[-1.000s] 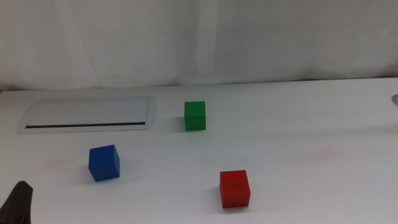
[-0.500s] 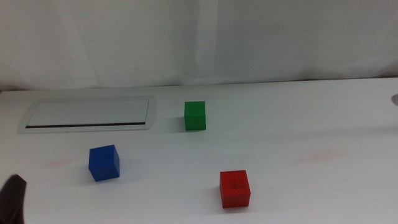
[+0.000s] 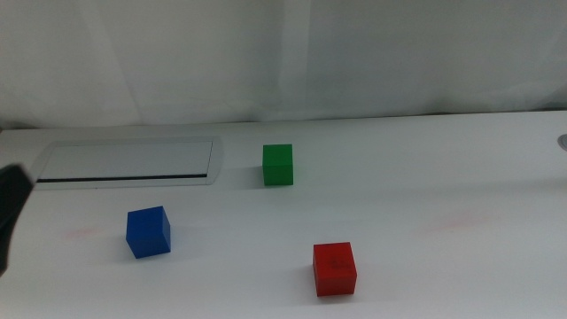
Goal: Stack red cubes first, then green, then blue cubes in a specific spot.
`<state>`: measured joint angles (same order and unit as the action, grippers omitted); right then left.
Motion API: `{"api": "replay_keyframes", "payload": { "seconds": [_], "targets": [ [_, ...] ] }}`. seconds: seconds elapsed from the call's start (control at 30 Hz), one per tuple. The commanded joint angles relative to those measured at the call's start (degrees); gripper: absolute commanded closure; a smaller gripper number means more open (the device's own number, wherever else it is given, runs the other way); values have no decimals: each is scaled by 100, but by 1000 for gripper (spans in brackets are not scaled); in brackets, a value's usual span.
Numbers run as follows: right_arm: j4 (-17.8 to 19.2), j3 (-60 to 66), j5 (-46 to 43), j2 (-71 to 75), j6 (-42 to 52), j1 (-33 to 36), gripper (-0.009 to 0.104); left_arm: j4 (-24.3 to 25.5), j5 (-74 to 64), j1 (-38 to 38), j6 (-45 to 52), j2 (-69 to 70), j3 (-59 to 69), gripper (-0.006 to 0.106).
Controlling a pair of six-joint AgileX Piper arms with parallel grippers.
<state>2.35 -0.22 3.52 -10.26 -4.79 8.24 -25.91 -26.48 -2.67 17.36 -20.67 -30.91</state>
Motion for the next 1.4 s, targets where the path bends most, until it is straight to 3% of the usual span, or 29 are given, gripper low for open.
{"api": "replay_keyframes", "payload": {
  "seconds": [0.0,0.07,0.17,0.43,0.6,0.73,0.93,1.13,1.2,1.37],
  "targets": [
    [23,211,-89,-16,28,-22,98,-1097,-128,34,770,-426,-248,14],
    [11,211,-89,-16,28,-22,98,-1701,-376,34,1247,-848,-483,14],
    [11,211,-89,-16,28,-22,98,-2096,-695,34,1419,-1577,-893,14],
    [11,211,-89,-16,28,-22,98,-2122,-1152,83,1351,-3268,-2368,14],
    [11,211,-89,-16,28,-22,98,-1981,-1068,673,1201,-4047,-3115,19],
    [11,211,-89,-16,28,-22,98,-955,-761,1610,209,-4737,-3603,26],
    [-1,211,-89,-16,28,-22,98,1465,-759,2855,-1902,-5802,-4416,26],
    [-1,211,-89,-16,28,-22,98,3873,-1815,3507,-4317,-6993,-5353,24],
    [-1,211,-89,-16,28,-22,98,4172,-2359,3594,-4722,-7447,-5723,21],
    [-1,211,-89,-16,28,-22,98,4148,-2688,3666,-5009,-8271,-6340,12]
  ]
}}
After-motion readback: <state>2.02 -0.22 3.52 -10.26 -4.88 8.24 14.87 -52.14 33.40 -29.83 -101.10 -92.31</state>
